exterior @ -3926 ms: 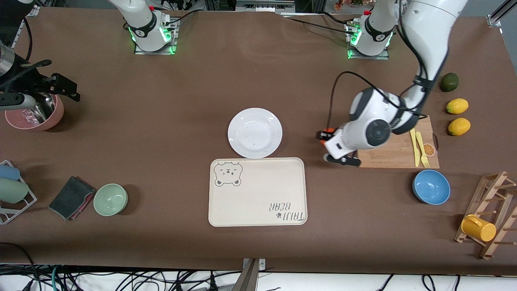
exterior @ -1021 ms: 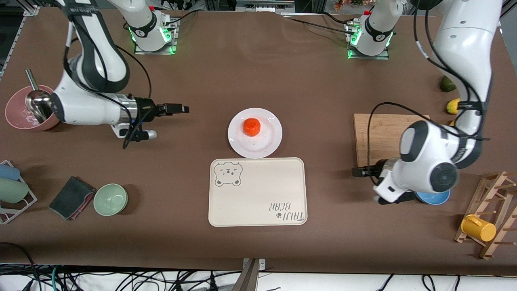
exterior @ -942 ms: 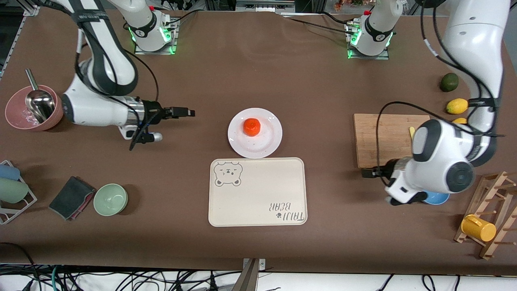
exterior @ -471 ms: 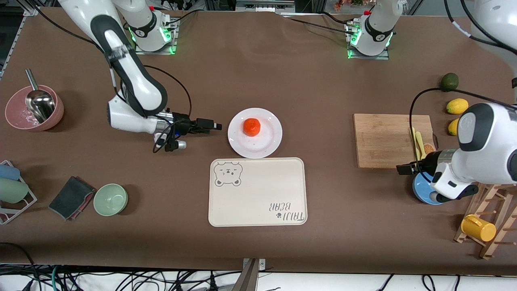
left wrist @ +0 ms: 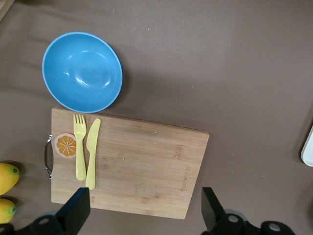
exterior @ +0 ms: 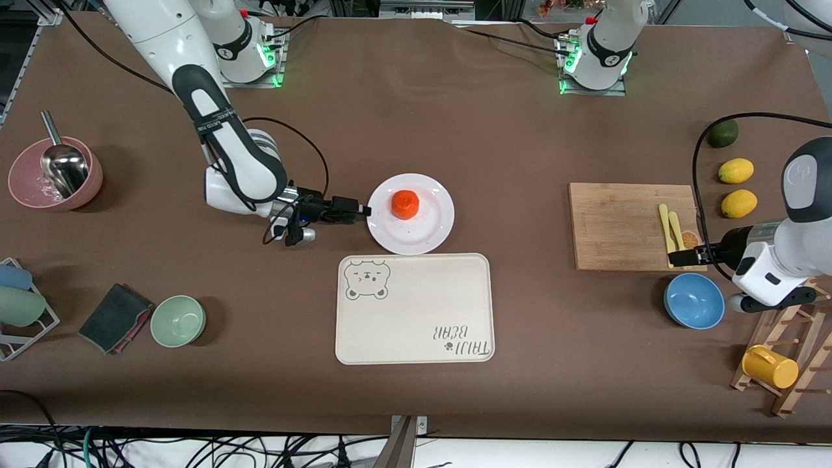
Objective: Place orange and plate with both arms
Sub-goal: 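Withdraw the left gripper while the right gripper approaches the plate rim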
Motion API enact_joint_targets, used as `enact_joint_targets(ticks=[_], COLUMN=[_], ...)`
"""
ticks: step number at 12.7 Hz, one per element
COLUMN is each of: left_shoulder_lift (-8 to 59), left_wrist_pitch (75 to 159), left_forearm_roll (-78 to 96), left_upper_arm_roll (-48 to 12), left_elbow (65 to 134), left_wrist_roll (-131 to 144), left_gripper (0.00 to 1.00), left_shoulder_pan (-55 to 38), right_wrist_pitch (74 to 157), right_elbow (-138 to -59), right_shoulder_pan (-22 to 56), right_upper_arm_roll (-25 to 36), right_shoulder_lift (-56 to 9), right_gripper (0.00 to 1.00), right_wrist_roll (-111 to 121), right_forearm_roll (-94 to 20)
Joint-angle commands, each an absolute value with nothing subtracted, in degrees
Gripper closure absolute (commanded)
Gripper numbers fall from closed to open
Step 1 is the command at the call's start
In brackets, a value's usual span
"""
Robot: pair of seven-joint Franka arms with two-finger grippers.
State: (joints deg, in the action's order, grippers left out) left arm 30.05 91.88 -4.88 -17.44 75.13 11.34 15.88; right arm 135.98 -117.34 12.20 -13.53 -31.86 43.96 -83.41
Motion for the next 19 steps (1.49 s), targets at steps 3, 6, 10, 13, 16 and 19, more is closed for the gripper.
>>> enact_joint_targets(ticks=[3, 6, 10, 13, 16, 19], left_shoulder_lift=[25.4, 19.4, 12.3, 6.8, 3.4, 1.7], left_wrist_pitch=[90.4, 90.8, 90.7, 90.4, 90.2, 90.2], left_forearm_roll=[-5.8, -5.0, 0.7, 1.2, 1.3, 1.3], left_upper_arm_roll=[-16.2, -9.2, -4.5, -2.1, -1.1, -1.1], left_elbow=[77.3, 81.9, 87.2, 88.6, 88.6, 88.1], left_wrist_roll=[1.0, -0.3, -0.1, -0.4, -0.4, -0.4], left_gripper=[0.00, 0.00, 0.00, 0.00, 0.00, 0.00], left_shoulder_pan=[16.0, 8.9, 4.6, 2.9, 1.6, 0.0], right_wrist_pitch=[139.7, 140.1, 144.6, 145.7, 145.6, 145.5], right_elbow=[-115.1, -114.2, -112.4, -111.5, -111.4, -111.3], right_shoulder_pan=[14.9, 15.4, 18.2, 19.2, 19.2, 18.9], right_upper_arm_roll=[-13.8, -13.8, -13.8, -13.7, -13.6, -13.5], right_shoulder_lift=[-34.4, -35.9, -38.0, -38.8, -39.5, -39.3], right_gripper=[0.00, 0.01, 0.20, 0.70, 1.00, 1.00], right_wrist_roll=[45.0, 45.0, 45.0, 45.1, 48.8, 49.7], right_forearm_roll=[-86.7, -86.7, -86.6, -86.0, -86.0, -85.9])
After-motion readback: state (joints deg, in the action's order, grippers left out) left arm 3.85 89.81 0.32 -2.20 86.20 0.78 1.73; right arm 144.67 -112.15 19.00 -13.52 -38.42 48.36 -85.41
